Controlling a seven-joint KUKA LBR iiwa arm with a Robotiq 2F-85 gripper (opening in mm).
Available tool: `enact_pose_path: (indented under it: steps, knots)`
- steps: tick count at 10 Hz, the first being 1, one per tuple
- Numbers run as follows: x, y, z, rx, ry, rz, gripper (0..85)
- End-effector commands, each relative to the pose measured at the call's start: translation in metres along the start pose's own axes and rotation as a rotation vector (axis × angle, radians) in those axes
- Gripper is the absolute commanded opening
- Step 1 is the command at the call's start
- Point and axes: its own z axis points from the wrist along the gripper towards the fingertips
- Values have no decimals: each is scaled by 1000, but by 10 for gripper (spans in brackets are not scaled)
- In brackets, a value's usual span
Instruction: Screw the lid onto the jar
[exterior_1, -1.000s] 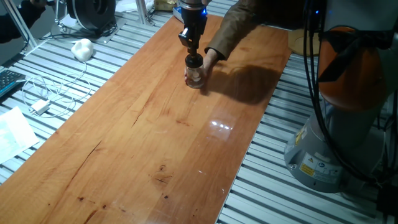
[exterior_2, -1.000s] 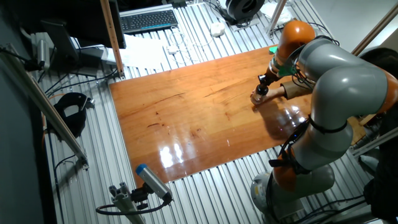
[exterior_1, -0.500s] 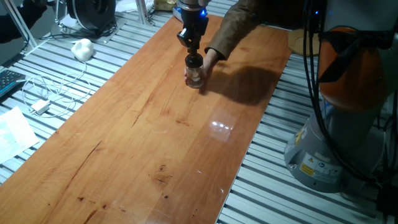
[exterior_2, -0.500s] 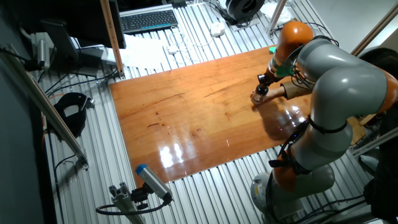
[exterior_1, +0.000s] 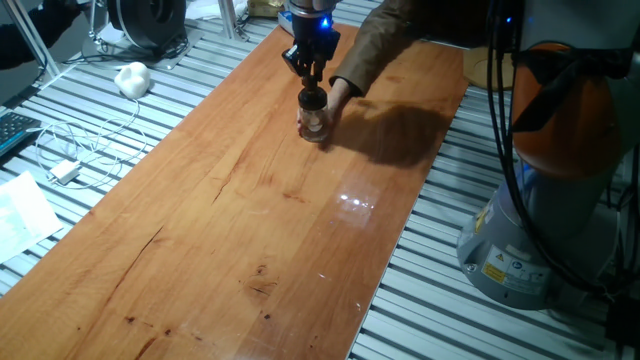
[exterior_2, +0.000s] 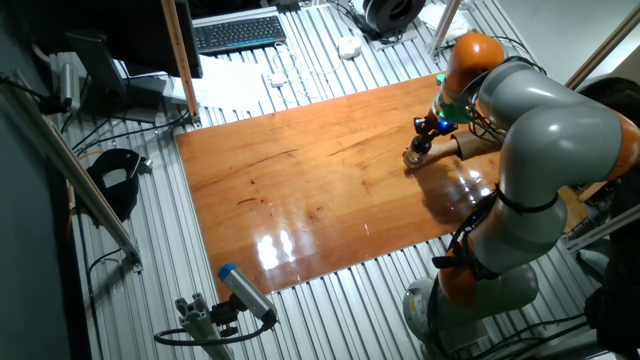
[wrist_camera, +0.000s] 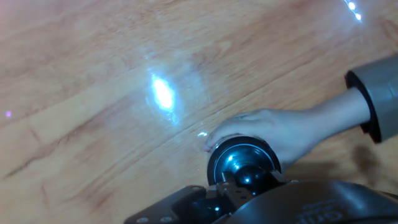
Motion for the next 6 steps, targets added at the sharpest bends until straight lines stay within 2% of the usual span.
enact_pose_path:
  steps: [1,4,6]
  knots:
    - [1,0,1,15,-8,208,0]
    - [1,1,1,23,-19,330,0]
    - [1,1,1,10,-31,413,0]
